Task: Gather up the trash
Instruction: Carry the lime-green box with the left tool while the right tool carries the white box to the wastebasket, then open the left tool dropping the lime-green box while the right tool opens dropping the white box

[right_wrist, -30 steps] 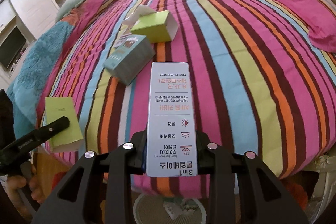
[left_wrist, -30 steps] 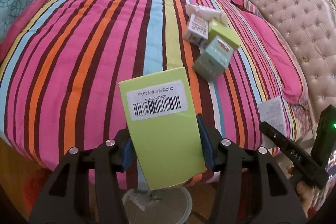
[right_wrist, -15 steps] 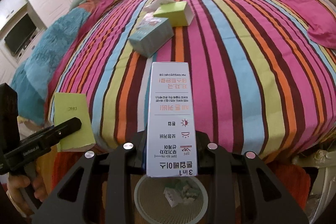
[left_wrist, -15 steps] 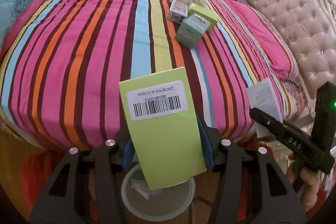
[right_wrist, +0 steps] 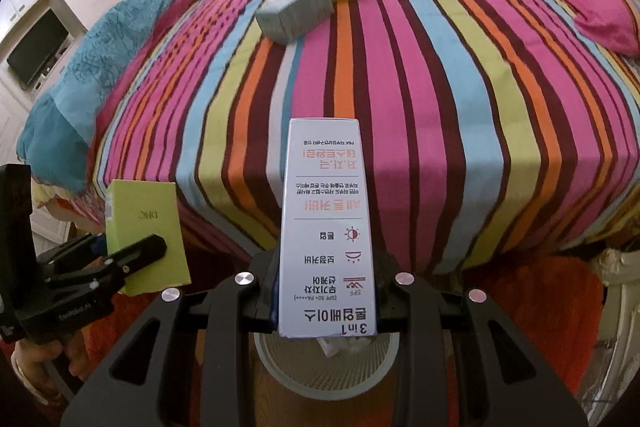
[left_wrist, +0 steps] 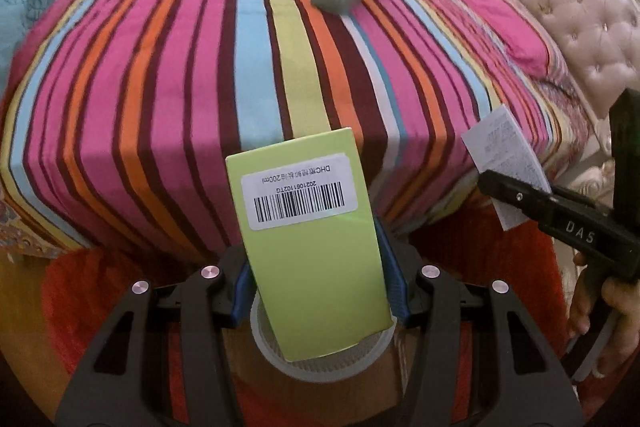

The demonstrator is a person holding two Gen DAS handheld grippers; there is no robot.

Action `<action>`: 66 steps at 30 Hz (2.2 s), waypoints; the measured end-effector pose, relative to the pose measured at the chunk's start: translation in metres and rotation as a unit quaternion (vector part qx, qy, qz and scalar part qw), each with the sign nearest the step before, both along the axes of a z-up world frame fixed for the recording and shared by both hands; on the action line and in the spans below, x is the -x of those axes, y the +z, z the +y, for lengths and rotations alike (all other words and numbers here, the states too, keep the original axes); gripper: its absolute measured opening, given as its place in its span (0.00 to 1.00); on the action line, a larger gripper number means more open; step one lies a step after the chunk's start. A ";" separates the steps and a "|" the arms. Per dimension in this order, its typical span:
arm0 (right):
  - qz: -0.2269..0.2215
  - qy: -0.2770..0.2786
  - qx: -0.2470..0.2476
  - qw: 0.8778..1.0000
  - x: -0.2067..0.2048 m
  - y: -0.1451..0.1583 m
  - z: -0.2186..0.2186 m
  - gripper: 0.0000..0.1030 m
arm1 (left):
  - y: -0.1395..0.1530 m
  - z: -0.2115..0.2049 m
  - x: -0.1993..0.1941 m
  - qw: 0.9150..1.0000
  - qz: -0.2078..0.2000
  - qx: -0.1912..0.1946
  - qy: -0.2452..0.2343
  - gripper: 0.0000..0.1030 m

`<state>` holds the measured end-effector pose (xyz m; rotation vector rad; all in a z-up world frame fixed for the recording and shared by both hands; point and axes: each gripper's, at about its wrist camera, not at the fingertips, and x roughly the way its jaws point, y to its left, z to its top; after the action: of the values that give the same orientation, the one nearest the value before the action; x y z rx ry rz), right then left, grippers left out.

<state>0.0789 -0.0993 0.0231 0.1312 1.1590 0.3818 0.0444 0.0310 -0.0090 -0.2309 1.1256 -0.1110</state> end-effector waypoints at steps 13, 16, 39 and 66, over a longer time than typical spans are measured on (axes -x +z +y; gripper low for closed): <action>0.130 0.007 -0.012 0.991 0.021 -0.061 0.008 0.28 | -0.062 -0.030 0.011 0.994 0.099 0.016 -0.046 0.50; 0.176 0.006 -0.026 0.984 0.023 -0.080 0.010 0.28 | -0.077 -0.035 0.012 0.990 0.127 0.018 -0.053 0.50; 0.354 -0.034 -0.025 0.934 0.016 -0.169 0.024 0.28 | -0.167 -0.046 -0.001 0.948 0.309 0.041 -0.058 0.51; 0.413 -0.080 0.004 0.907 0.007 -0.221 0.023 0.78 | -0.215 -0.051 -0.001 0.906 0.419 0.010 -0.052 0.77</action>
<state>0.0717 -0.0762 -0.1982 0.4062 1.9720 0.1658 0.0449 -0.0205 -0.2241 -0.2410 1.9999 -0.1210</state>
